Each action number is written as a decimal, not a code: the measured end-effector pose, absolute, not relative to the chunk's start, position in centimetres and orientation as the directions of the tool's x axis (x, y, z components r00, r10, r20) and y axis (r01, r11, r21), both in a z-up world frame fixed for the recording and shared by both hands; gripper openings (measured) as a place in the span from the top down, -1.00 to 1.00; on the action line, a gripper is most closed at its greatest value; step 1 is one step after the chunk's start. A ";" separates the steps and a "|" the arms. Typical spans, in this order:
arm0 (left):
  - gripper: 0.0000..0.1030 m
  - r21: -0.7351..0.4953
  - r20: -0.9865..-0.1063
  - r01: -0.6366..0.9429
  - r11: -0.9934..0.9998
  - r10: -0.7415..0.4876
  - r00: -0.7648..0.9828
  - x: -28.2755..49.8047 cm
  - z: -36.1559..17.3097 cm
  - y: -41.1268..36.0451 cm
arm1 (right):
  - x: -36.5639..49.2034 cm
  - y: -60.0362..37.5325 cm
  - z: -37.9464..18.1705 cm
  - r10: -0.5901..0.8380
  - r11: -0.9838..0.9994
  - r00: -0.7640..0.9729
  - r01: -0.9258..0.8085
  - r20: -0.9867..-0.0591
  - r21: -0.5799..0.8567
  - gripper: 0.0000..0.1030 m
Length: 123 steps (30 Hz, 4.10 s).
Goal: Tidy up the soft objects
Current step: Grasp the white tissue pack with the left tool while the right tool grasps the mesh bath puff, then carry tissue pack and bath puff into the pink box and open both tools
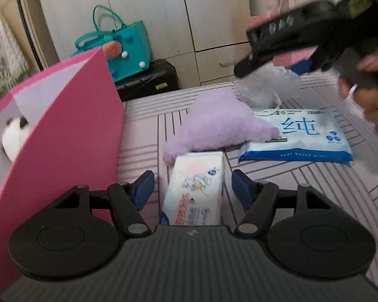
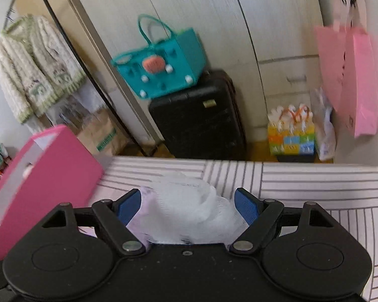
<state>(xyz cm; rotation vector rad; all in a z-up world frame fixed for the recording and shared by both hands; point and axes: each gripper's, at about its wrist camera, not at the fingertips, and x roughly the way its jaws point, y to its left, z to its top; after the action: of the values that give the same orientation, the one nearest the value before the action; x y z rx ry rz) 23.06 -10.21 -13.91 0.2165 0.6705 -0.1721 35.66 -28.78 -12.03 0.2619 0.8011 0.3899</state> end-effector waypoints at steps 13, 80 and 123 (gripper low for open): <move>-0.07 0.043 -0.628 0.200 0.979 -0.129 0.768 23.3 -14.3 -9.5 | 34.9 -28.2 -13.4 0.282 0.959 0.663 -0.213 -0.693 0.187 0.03; 0.24 -0.244 -0.742 0.466 0.850 -0.473 0.475 12.0 -7.4 0.0 | 13.9 -24.3 -9.1 0.657 0.744 0.346 -0.438 -0.670 0.504 0.16; 0.24 -0.136 -0.570 0.307 0.942 -0.328 0.754 17.4 1.7 12.4 | 25.6 -9.6 1.0 0.812 0.529 0.252 -0.699 -0.527 0.481 0.13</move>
<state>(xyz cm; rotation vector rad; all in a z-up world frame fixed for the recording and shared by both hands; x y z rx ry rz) 17.36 12.42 1.74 -0.0351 0.6282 -0.3462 25.63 -9.60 1.04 0.1595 0.8182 1.0334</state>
